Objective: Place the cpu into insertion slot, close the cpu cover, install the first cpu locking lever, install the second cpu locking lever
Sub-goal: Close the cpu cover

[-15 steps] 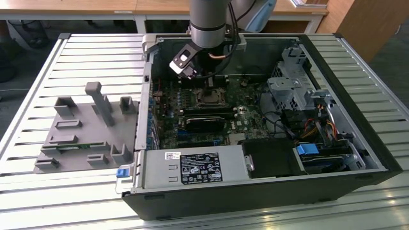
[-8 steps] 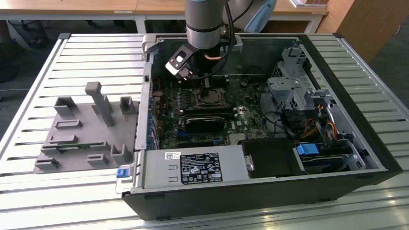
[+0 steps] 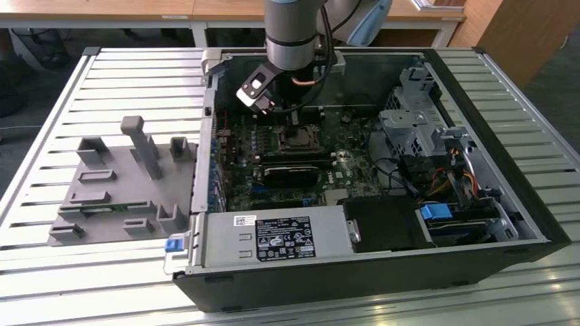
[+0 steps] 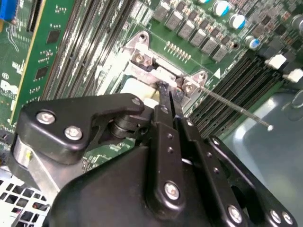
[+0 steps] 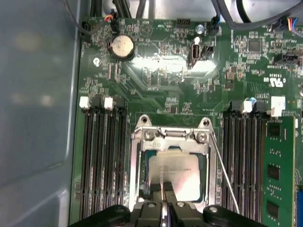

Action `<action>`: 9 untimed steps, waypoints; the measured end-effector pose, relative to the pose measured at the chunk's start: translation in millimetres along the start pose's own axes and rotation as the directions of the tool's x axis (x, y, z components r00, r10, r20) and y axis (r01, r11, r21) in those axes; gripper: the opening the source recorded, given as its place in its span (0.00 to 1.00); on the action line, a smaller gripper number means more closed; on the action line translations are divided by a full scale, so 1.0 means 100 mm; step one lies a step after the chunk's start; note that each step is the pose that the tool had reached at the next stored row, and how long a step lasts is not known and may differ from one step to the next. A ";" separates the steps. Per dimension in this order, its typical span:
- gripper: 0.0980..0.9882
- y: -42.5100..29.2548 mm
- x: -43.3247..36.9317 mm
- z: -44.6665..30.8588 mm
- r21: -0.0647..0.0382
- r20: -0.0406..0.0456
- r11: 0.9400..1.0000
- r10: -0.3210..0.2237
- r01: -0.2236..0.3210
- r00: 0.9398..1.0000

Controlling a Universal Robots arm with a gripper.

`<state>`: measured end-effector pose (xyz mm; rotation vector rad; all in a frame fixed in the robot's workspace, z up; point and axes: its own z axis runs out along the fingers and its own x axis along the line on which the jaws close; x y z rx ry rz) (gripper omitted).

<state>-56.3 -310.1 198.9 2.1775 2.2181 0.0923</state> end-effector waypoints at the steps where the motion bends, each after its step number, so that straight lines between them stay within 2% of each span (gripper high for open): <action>1: 0.08 0.012 0.001 0.007 -0.001 0.000 1.000 0.000 0.000 1.000; 6: 0.08 0.025 0.011 0.001 -0.001 -0.001 1.000 0.000 0.000 1.000; 9: 0.08 0.029 0.018 -0.044 -0.002 -0.002 1.000 0.000 0.000 1.000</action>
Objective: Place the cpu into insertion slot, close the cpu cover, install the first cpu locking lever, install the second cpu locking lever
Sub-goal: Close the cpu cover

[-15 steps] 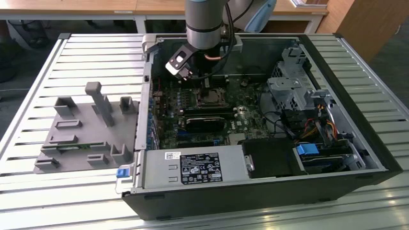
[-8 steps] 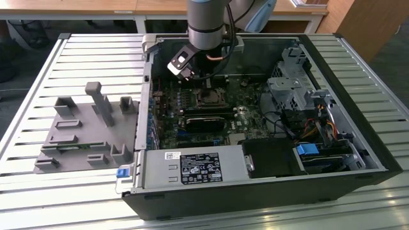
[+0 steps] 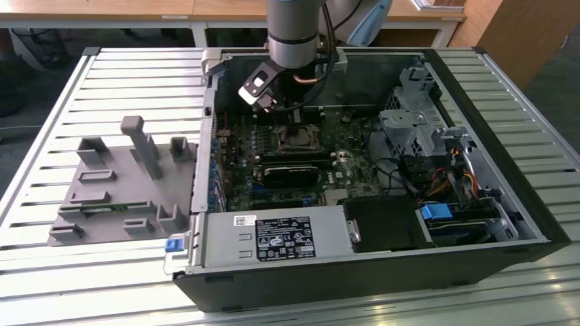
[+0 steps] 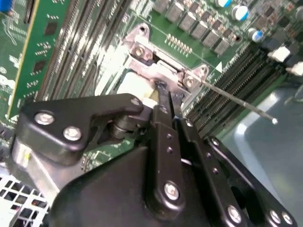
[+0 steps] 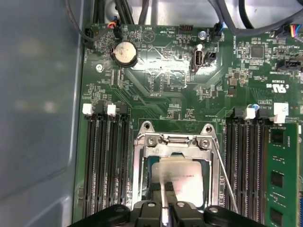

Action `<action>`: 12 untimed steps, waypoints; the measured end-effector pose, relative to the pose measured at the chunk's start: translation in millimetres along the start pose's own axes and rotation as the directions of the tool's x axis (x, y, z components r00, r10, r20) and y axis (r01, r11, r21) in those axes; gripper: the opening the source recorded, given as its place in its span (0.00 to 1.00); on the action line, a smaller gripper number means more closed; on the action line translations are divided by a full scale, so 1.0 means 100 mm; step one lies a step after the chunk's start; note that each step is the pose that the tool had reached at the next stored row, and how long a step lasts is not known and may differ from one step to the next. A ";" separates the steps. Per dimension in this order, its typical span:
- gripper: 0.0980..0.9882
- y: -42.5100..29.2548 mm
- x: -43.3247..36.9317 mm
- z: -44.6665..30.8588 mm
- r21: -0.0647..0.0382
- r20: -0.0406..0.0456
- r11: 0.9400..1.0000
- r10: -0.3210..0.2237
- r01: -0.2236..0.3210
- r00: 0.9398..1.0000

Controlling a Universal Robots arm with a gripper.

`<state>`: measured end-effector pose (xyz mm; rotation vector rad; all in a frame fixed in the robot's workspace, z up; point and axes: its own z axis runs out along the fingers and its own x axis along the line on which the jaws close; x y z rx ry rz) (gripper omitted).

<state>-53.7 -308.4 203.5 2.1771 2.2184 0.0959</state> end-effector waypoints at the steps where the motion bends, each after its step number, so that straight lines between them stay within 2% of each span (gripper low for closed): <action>1: 0.08 0.000 0.000 -0.018 0.000 0.000 1.000 0.000 0.000 1.000; 6: 0.08 0.000 -0.011 -0.029 0.000 0.002 1.000 0.000 0.000 1.000; 12: 0.08 0.000 -0.081 -0.017 0.000 0.002 1.000 0.000 0.000 1.000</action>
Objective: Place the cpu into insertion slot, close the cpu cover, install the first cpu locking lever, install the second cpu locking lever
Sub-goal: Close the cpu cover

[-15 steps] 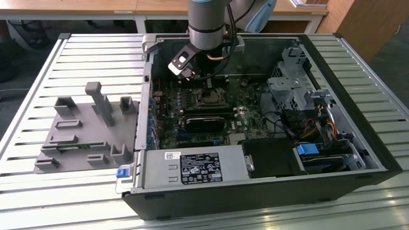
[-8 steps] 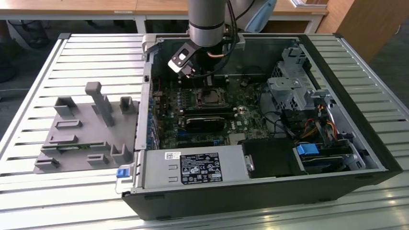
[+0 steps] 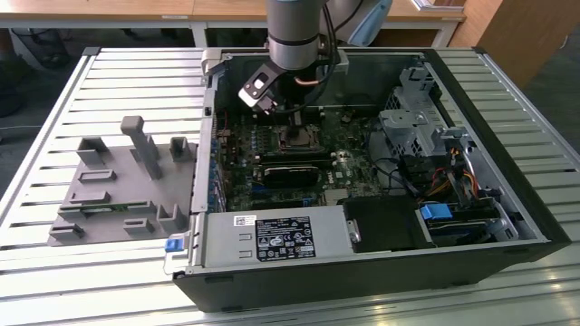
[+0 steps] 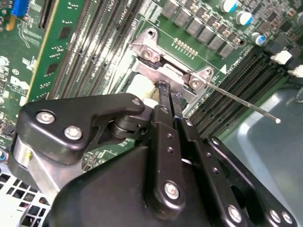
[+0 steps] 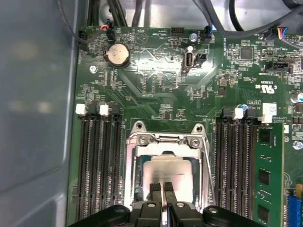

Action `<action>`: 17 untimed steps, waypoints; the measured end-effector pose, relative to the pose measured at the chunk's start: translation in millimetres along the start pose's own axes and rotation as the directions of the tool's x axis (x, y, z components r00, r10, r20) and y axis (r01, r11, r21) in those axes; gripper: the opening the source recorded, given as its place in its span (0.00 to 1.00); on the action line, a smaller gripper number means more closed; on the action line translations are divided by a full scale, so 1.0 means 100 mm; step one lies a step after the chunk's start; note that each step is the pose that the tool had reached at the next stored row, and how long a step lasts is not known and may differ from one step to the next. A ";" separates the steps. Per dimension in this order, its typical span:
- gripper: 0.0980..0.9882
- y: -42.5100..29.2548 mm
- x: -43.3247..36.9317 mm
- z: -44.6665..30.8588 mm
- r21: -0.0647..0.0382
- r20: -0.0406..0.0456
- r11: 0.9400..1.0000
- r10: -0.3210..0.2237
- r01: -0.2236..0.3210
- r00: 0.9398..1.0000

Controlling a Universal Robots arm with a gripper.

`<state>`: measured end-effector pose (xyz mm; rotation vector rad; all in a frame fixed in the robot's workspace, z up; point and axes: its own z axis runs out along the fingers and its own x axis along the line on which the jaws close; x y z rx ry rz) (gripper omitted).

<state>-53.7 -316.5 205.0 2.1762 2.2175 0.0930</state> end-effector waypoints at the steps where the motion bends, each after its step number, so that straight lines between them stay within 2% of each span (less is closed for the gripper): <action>1: 0.08 0.000 -0.005 0.006 0.000 0.000 1.000 0.000 0.000 1.000; 9: 0.08 0.001 -0.007 0.062 0.001 0.002 1.000 0.000 0.000 1.000; 17: 0.08 -0.002 0.069 0.077 0.001 0.001 1.000 0.000 0.000 1.000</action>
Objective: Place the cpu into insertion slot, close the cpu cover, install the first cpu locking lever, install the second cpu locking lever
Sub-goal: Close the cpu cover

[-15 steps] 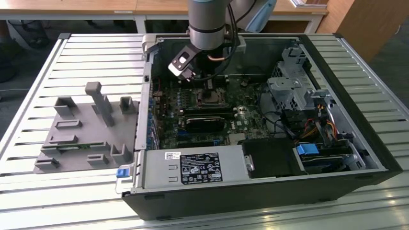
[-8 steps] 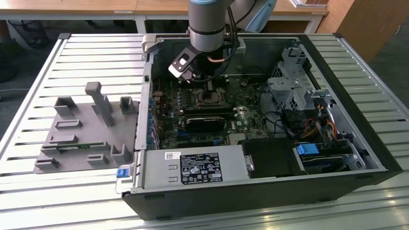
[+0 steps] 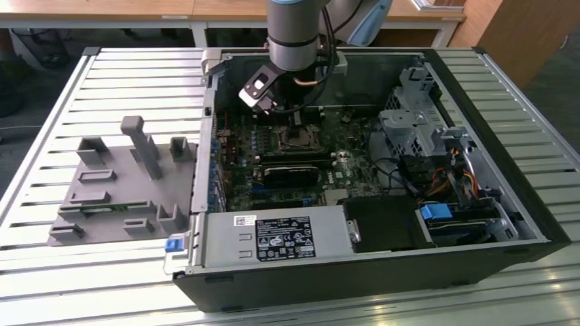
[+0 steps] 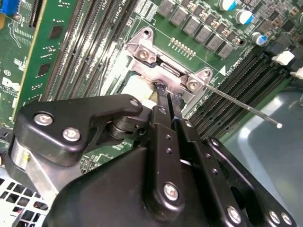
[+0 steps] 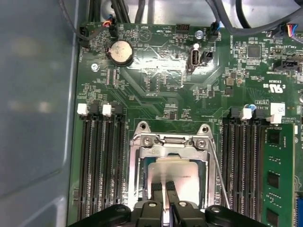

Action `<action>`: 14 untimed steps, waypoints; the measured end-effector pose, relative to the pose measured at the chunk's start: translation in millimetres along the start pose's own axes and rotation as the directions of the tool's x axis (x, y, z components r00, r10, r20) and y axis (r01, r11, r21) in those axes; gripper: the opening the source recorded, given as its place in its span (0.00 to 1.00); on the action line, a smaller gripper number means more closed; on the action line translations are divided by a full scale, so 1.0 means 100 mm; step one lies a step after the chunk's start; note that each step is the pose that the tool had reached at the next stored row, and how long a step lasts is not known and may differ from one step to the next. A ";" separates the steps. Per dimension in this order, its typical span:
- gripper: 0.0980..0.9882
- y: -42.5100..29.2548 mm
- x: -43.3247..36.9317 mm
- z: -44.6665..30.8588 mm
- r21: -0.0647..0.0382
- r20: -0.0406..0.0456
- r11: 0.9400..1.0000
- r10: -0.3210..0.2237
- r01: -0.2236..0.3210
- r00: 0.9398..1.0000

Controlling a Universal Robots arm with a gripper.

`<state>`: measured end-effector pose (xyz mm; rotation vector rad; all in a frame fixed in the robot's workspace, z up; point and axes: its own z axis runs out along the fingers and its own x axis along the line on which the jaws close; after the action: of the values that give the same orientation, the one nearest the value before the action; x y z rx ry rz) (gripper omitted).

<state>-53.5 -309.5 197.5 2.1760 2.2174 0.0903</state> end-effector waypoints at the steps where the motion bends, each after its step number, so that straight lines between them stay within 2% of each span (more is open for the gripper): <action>1: 0.08 0.001 0.005 0.001 0.000 -0.001 1.000 0.000 0.000 1.000; 8: 0.08 0.007 0.022 -0.020 -0.002 -0.003 1.000 0.000 0.000 1.000; 14: 0.08 0.009 0.022 -0.068 -0.001 -0.002 1.000 0.000 0.000 1.000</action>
<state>-53.1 -307.5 204.4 2.1765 2.2178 0.0938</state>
